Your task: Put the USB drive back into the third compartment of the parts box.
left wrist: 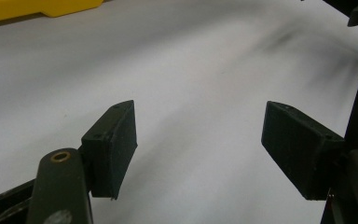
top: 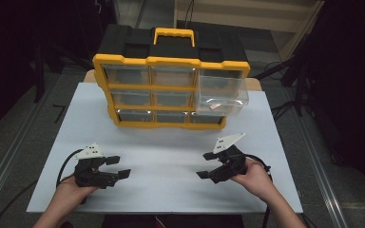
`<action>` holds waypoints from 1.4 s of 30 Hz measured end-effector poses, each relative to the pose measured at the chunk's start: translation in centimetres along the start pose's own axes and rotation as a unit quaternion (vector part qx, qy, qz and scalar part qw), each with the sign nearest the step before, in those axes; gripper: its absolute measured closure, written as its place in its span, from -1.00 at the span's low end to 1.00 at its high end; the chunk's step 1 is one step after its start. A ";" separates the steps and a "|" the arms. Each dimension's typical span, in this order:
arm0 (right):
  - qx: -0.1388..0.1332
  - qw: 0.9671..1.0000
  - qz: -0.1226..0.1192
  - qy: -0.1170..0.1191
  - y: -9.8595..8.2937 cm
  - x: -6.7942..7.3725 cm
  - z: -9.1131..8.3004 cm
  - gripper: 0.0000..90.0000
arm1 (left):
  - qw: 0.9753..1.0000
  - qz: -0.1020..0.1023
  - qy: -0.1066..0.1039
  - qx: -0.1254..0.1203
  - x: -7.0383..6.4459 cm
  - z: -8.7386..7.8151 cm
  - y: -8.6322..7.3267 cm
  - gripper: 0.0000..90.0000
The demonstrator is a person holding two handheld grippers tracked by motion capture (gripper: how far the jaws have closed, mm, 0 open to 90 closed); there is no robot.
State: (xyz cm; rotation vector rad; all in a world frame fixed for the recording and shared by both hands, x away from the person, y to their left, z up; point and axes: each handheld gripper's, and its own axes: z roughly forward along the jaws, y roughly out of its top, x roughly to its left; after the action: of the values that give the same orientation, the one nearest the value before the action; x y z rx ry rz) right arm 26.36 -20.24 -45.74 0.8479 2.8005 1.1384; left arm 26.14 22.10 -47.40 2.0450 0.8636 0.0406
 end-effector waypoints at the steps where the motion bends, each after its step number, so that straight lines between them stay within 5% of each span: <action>1: 0.000 1.000 0.003 -0.004 -0.3 -0.2 0.0 -0.43 | 1.000 0.000 0.001 0.000 0.0 0.0 0.0 -0.38; 14: -0.001 0.998 0.050 -0.032 -4.0 -1.4 -0.7 -0.43 | 1.000 0.002 0.002 -0.004 0.0 -0.2 0.1 -0.38; 27: -0.010 0.991 0.112 -0.069 -6.9 -2.9 -2.7 -0.43 | 1.000 0.006 -0.002 -0.002 -0.1 0.1 0.3 -0.38; 42: -0.013 0.991 0.110 -0.073 -6.9 -3.0 -2.7 -0.50 | 1.000 0.005 -0.002 0.000 0.0 0.1 0.3 -0.38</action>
State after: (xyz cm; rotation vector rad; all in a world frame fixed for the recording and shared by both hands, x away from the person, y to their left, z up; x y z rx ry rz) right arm 25.03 -27.50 -48.76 1.2089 2.6188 1.0838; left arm 26.35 21.94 -47.27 2.0488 0.8515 0.0421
